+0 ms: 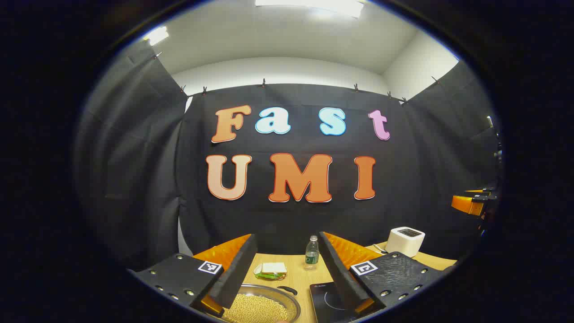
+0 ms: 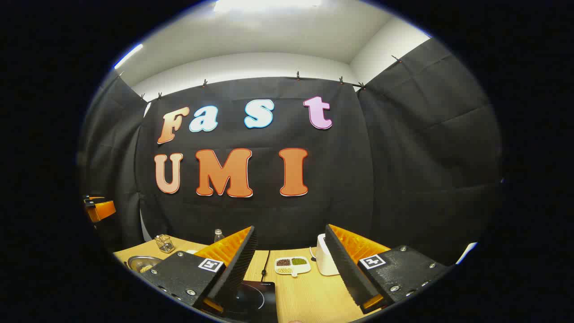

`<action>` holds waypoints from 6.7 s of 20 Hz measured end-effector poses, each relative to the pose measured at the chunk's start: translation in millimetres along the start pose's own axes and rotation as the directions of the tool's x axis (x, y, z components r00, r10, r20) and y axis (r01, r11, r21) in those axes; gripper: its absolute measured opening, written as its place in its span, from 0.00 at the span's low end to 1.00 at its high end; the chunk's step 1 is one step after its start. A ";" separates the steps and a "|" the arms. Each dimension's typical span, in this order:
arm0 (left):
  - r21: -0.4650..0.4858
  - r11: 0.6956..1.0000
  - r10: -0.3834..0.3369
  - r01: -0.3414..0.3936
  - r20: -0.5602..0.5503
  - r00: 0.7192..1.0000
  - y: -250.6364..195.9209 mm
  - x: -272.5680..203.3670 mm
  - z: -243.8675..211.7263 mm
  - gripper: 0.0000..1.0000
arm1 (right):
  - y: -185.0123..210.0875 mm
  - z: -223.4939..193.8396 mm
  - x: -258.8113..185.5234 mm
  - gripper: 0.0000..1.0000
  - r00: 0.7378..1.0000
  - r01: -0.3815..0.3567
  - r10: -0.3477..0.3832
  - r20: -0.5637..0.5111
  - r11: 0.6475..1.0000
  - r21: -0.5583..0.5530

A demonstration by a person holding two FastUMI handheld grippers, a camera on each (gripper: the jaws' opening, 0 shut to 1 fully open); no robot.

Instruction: First push the handle of the pot to place it horizontally, then grasp the pot with both hands and set it on the induction cooktop.

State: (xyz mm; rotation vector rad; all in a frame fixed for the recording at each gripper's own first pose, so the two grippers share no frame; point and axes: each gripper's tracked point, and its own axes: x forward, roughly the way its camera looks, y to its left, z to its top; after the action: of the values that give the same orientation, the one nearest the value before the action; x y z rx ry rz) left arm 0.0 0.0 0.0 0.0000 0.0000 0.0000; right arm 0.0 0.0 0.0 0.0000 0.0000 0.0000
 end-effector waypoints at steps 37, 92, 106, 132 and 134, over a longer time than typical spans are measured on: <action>0.001 0.999 -0.034 0.034 -0.009 0.999 -1.9 -6.6 -4.8 0.58 | 1.3 3.4 -0.3 0.94 1.000 0.006 -0.006 0.005 0.999 0.041; 0.001 0.948 0.226 -0.319 -0.709 0.668 167.0 -196.8 -333.7 0.02 | 69.9 -21.1 -6.5 0.95 0.994 -0.106 0.106 -0.039 0.994 0.002; 0.012 0.953 0.222 -0.303 -0.711 0.667 186.7 -168.2 -342.6 0.03 | 78.8 -28.9 -3.6 0.95 0.993 -0.094 0.094 -0.068 0.996 0.000; 0.053 0.961 0.233 -0.271 -0.678 0.697 258.9 -105.3 -343.8 0.01 | 86.2 -31.5 -2.1 0.95 0.996 -0.048 0.047 -0.081 0.999 -0.014; 0.037 0.962 0.223 -0.271 -0.681 0.698 264.5 -99.9 -345.4 0.01 | 89.9 -34.0 -1.7 0.95 0.995 -0.051 0.049 -0.085 0.999 -0.014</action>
State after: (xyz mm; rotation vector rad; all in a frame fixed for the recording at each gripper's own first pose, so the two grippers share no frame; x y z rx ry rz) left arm -99.9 264.5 -345.4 -0.0681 0.7492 0.2752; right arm -1.7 89.9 -34.0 -0.0163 0.0843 0.0502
